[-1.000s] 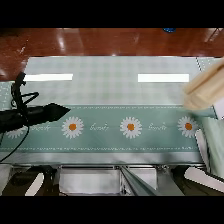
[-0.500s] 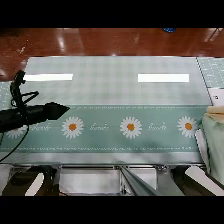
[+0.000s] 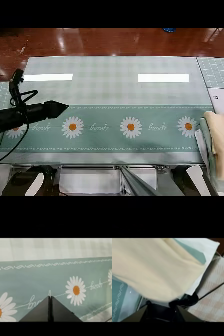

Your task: Fold the shirts.

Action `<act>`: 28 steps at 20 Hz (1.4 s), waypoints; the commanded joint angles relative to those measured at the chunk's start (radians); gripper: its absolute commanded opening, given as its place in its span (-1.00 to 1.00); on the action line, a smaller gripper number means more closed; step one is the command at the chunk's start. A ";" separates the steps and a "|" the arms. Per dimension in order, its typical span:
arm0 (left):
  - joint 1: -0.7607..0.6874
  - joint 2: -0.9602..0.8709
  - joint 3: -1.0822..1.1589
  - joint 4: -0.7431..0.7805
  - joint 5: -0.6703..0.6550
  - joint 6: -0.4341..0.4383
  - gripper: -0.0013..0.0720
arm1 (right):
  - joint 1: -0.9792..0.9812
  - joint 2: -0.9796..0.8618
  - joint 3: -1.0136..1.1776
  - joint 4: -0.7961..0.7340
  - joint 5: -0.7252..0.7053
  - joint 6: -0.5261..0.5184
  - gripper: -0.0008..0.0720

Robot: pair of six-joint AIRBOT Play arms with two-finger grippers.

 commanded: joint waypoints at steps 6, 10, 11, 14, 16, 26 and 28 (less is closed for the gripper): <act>0.097 -0.135 0.196 0.041 0.126 0.080 -0.91 | 0.003 -0.097 0.116 0.661 -0.278 -0.097 -0.90; -0.027 -0.398 0.541 0.030 0.034 0.053 -0.91 | 0.375 -0.198 0.195 0.947 -0.460 -0.233 -0.93; -0.095 -0.468 0.634 0.045 0.006 0.041 -0.91 | 0.543 -0.213 0.210 0.878 -0.504 -0.251 -0.93; -0.283 -0.611 0.802 0.303 -0.042 -0.148 -0.91 | 0.991 -0.249 0.217 0.559 -0.649 -0.209 -0.93; -0.343 -0.638 0.772 0.477 -0.046 -0.216 -0.91 | 1.208 -0.294 0.217 0.255 -0.652 -0.154 -0.93; -0.316 -0.644 0.611 0.580 -0.083 -0.318 -0.91 | 1.344 -0.469 0.216 0.061 -0.584 0.008 -0.93; -0.316 -0.648 0.611 0.580 -0.076 -0.318 -0.91 | 1.344 -0.469 0.216 0.061 -0.591 0.008 -0.93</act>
